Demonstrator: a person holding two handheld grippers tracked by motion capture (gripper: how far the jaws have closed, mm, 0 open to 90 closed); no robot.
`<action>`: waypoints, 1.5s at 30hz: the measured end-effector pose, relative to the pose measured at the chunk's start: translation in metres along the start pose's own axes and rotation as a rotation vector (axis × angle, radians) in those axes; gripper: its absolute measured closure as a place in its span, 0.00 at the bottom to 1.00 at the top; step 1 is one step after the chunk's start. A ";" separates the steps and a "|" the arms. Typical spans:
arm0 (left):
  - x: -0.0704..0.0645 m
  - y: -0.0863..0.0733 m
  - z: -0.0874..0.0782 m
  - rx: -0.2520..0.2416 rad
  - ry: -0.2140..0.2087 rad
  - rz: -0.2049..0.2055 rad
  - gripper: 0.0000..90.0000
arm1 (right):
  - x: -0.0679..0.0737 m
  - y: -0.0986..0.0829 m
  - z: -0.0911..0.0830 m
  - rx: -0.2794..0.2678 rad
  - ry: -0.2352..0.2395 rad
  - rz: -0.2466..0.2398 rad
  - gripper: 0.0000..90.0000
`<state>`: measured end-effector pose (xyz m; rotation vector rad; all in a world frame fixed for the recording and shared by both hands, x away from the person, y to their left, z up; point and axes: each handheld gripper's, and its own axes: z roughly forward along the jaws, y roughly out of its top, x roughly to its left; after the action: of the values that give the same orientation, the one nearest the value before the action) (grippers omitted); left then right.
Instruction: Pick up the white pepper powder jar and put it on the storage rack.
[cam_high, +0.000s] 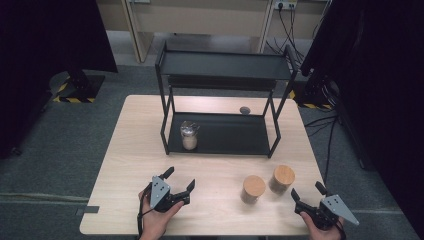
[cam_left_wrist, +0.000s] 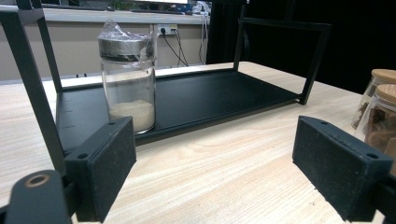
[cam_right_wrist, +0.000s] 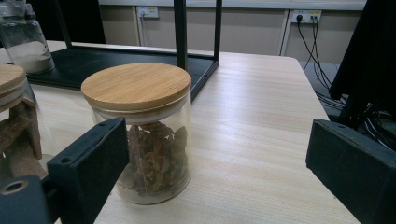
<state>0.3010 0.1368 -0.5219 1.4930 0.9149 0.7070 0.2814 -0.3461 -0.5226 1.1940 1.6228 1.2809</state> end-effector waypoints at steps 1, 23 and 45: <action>0.000 0.000 -0.001 0.004 0.000 0.003 0.14 | 0.000 0.000 0.000 0.000 0.000 0.001 0.07; 0.002 -0.007 -0.009 0.006 0.005 -0.017 0.14 | 0.000 0.000 0.000 0.001 0.001 -0.001 0.07; 0.000 -0.012 -0.008 0.016 0.001 -0.006 0.14 | 0.000 0.000 0.000 0.002 0.003 0.000 0.07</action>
<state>0.2930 0.1408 -0.5327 1.5030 0.9279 0.6978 0.2816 -0.3461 -0.5226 1.1940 1.6266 1.2817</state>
